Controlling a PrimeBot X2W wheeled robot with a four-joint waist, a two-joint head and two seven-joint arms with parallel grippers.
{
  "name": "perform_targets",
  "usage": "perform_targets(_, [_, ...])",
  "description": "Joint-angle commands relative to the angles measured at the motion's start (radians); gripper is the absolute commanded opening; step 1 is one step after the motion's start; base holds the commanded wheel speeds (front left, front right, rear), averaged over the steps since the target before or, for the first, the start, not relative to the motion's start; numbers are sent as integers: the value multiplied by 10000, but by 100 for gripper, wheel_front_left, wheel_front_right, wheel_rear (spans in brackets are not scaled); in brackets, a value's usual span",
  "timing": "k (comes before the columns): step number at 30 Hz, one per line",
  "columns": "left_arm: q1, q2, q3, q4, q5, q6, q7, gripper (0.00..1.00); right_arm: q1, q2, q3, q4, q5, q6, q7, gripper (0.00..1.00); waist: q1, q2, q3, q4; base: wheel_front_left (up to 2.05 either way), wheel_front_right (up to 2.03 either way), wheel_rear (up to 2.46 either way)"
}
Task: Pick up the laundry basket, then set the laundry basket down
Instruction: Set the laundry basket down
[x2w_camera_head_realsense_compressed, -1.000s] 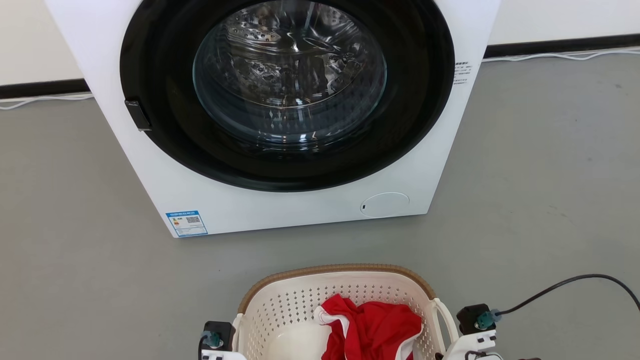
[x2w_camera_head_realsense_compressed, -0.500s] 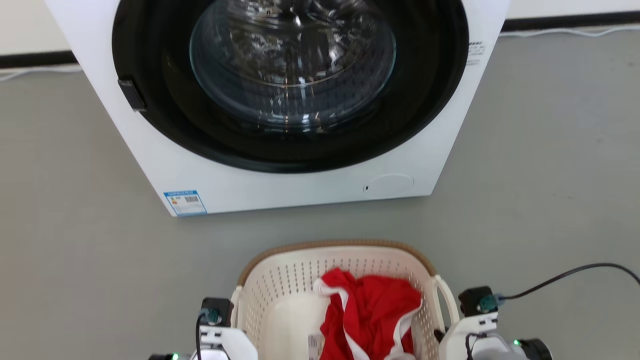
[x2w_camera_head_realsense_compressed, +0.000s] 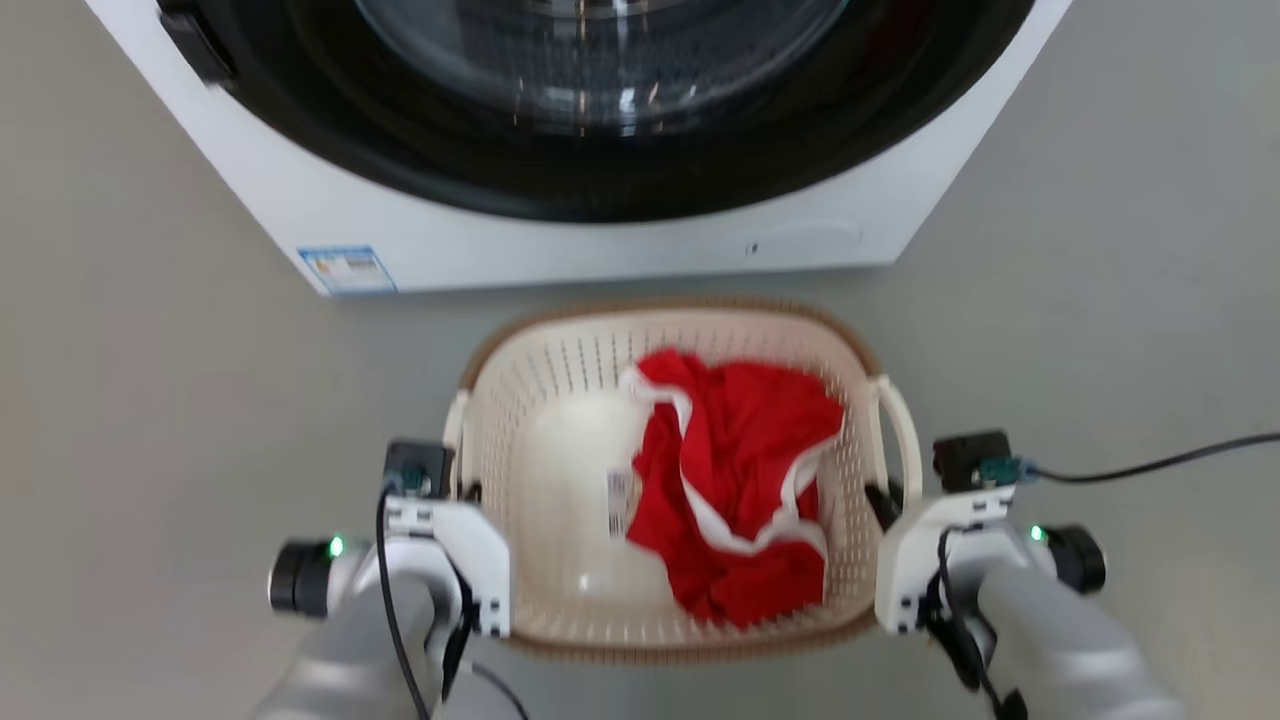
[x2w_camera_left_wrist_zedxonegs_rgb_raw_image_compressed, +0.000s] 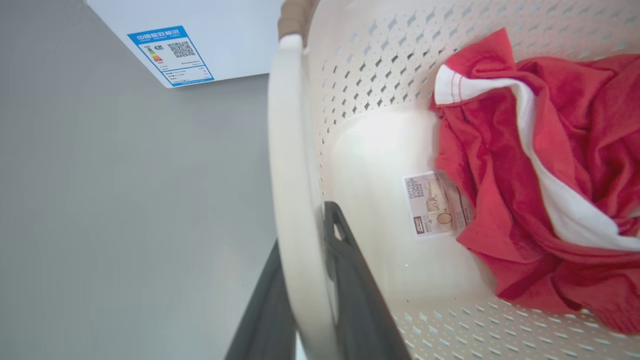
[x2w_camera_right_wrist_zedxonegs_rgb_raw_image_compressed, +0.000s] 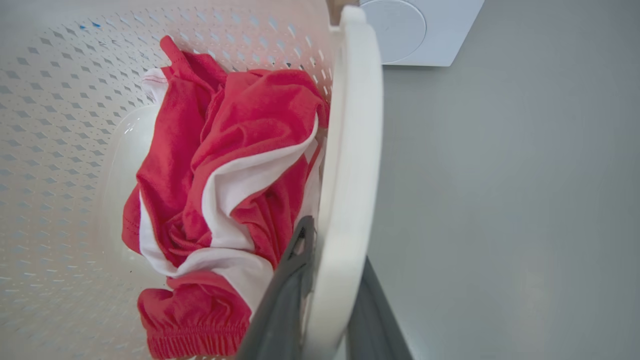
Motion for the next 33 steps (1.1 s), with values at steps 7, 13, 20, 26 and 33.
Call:
perform_targets(7, [-1504, 116, 393, -349, 480, 197, -226, 0, -1035, 279, 99, -74, -365, 165, -874, 0, 0, 0, 2086, 159, 0, 0, 0])
perform_targets(13, [-2110, 515, 1052, -1341, 1188, 615, -232, 0, -1696, 279, 39, 90, -692, 165, -1353, 0, 0, 0, 3196, 180, 0, 0, 0])
perform_targets(20, [-2348, 725, 1834, -1986, 1987, 796, -234, 0, -2419, 279, -291, 307, -1168, 165, -1704, 0, 0, 0, 4223, 212, 0, 0, 0])
perform_targets(26, [-2528, 700, 2405, -2154, 2550, 774, -234, 0, -2847, 279, -762, 558, -1683, 165, -1796, 0, 0, 0, 4693, 308, 0, 0, 0])
perform_targets(33, [-2659, 656, 3039, -2206, 3231, 699, -234, 0, -2988, 279, -1389, 487, -2234, 165, -1814, 0, 0, 0, 4981, 340, 0, 0, 0])
